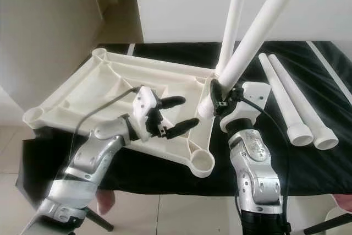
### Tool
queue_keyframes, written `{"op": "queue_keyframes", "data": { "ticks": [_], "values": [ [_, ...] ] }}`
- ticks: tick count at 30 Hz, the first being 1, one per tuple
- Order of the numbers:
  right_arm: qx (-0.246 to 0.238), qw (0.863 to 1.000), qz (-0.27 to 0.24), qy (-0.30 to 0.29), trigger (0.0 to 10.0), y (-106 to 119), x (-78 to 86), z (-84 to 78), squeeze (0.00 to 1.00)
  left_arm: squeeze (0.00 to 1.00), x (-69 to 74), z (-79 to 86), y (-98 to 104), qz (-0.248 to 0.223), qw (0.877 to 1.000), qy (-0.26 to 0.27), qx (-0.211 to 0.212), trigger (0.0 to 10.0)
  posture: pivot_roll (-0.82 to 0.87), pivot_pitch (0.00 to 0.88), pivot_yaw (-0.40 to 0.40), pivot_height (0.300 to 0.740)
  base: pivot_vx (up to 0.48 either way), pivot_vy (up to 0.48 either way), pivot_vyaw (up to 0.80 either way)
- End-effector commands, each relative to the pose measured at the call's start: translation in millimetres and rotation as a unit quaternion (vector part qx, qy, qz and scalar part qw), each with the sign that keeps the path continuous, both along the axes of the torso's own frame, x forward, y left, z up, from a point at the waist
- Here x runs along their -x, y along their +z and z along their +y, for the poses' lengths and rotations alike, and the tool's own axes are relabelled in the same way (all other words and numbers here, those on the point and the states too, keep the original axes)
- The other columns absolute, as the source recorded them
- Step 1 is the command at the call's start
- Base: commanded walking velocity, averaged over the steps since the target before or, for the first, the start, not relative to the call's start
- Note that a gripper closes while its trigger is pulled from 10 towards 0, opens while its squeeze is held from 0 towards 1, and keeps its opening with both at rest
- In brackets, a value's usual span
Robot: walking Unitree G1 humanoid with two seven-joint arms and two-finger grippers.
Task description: Building children table
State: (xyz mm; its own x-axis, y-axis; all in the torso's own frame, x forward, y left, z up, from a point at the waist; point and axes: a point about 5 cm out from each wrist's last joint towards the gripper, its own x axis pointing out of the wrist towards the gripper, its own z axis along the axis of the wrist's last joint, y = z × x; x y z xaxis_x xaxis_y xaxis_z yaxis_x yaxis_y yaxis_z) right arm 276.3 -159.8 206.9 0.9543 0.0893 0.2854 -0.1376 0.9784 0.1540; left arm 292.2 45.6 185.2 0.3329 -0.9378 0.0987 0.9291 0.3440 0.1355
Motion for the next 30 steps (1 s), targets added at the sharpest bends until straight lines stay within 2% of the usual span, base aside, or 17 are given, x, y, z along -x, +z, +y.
{"op": "queue_keyframes", "data": {
  "ticks": [1,4,7,8,11,17,18,20,23,26,27,30],
  "values": [
    [0.005,1.000,0.001,-0.001,10.0,1,-1.4,1.7,0.00,0.00,14.6,4.5,-9,0.011,0.997,-0.077,-0.021,10.0,0.02,0.000,0.022,0.740,0.000,0.000,0.00],
    [0.006,1.000,0.001,-0.002,10.0,1,-2.0,1.6,0.00,0.00,19.7,8.8,-14,0.016,0.995,-0.095,-0.036,10.0,0.02,0.000,0.020,0.740,0.000,0.000,0.00],
    [0.008,1.000,0.001,-0.001,10.0,1,-3.1,1.4,0.00,0.00,30.5,16.2,-33,0.027,0.987,-0.131,-0.092,10.0,0.02,0.000,0.018,0.740,0.000,0.000,0.00],
    [0.008,1.000,0.001,-0.001,10.0,1,-3.1,1.4,0.00,0.00,30.5,16.2,-33,0.027,0.987,-0.131,-0.092,10.0,0.02,0.000,0.018,0.740,0.000,0.000,0.00],
    [0.010,1.000,0.002,0.001,10.0,1,-3.7,1.7,0.00,0.00,36.5,20.2,-44,0.034,0.981,-0.145,-0.127,10.0,0.02,0.000,0.016,0.740,0.000,0.000,0.00],
    [0.013,1.000,0.003,0.002,10.0,1,-5.0,1.9,0.00,0.00,41.6,25.2,-52,0.052,0.972,-0.165,-0.159,10.0,0.02,0.000,0.013,0.740,0.000,0.000,0.00],
    [0.015,1.000,0.003,0.003,10.0,1,-6.1,2.0,0.00,0.00,42.5,28.8,-58,0.051,0.967,-0.166,-0.187,10.0,0.02,0.000,0.011,0.740,0.000,0.000,0.00],
    [0.015,1.000,0.003,0.003,10.0,0,-6.3,2.1,0.00,0.00,42.6,29.7,-59,0.050,0.966,-0.166,-0.193,10.0,0.02,0.000,0.011,0.740,0.000,0.000,0.00],
    [0.017,1.000,0.003,0.006,10.0,1,-7.8,2.7,0.00,0.00,37.4,29.7,-70,0.030,0.958,-0.146,-0.246,10.0,0.02,0.000,0.008,0.740,0.000,0.000,0.00],
    [0.018,1.000,0.003,0.007,10.0,1,-8.2,3.0,0.00,0.00,36.6,29.5,-73,0.024,0.955,-0.144,-0.259,10.0,0.02,0.000,0.008,0.740,0.000,0.000,0.00],
    [0.018,1.000,0.002,0.009,10.0,1,-9.3,4.3,0.00,0.00,29.9,24.8,-81,0.016,0.951,-0.119,-0.286,10.0,0.02,0.000,0.007,0.740,0.000,0.000,0.00],
    [0.017,1.000,0.002,0.010,10.0,2,-9.8,5.1,0.00,0.00,23.5,18.9,-86,0.007,0.948,-0.093,-0.304,10.0,0.02,0.000,0.009,0.740,0.000,0.000,0.00]
  ]
}}
